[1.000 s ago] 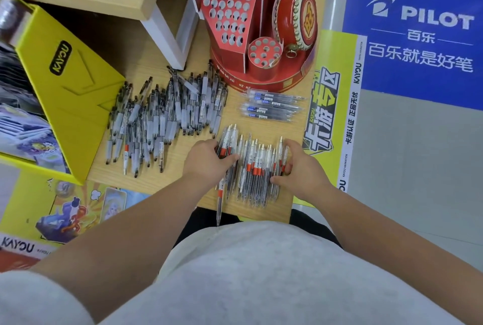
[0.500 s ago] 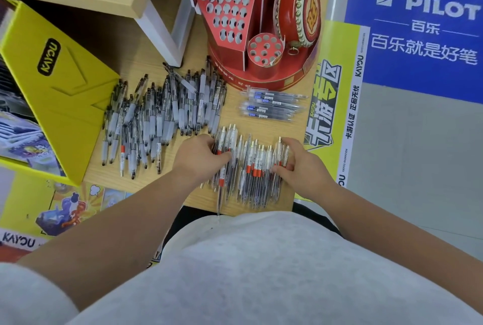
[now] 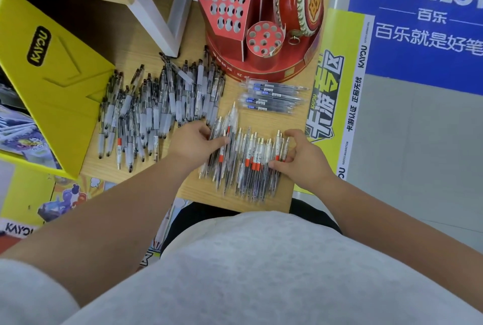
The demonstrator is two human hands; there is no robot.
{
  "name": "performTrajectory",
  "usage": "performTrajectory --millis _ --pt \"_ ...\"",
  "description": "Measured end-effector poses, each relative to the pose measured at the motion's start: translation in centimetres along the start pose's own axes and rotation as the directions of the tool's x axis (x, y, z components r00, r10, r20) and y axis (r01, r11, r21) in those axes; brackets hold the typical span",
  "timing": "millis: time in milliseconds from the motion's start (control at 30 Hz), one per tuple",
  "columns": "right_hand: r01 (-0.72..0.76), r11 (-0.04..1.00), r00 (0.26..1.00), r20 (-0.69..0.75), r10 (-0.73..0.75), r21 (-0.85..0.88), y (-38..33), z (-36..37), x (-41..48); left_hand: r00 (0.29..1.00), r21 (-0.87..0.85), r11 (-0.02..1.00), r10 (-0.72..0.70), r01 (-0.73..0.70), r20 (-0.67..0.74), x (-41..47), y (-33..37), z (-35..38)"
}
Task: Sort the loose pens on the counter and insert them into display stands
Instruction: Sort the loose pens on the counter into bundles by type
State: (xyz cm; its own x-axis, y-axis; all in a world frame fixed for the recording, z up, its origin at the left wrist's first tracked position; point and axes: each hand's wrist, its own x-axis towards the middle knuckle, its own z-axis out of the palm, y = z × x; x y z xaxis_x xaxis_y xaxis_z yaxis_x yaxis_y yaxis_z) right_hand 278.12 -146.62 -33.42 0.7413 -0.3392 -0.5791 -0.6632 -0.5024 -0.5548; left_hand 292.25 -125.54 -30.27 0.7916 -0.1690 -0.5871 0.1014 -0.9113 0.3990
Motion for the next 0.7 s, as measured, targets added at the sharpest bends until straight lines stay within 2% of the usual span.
performTrajectory --millis 133,233,433,700 --pt "0.028 0.999 0.999 -0.031 -0.029 -0.022 -0.1 0.1 -0.3 0.998 0.046 0.999 0.011 -0.008 -0.061 -0.5 0.2 0.7" --pt "0.054 0.998 0.997 -0.045 -0.055 -0.014 0.1 0.3 -0.6 0.998 0.028 0.999 0.039 -0.038 -0.043 -0.9 -0.5 1.4" --pt "0.038 0.999 0.998 -0.052 -0.036 0.029 0.5 0.2 -0.9 1.000 -0.086 0.996 -0.003 0.001 -0.012 -1.9 -0.7 2.2" --pt "0.017 0.998 0.997 -0.073 -0.013 0.060 0.9 -0.4 -1.5 1.000 -0.038 0.999 -0.012 0.011 -0.023 -2.3 0.0 2.7"
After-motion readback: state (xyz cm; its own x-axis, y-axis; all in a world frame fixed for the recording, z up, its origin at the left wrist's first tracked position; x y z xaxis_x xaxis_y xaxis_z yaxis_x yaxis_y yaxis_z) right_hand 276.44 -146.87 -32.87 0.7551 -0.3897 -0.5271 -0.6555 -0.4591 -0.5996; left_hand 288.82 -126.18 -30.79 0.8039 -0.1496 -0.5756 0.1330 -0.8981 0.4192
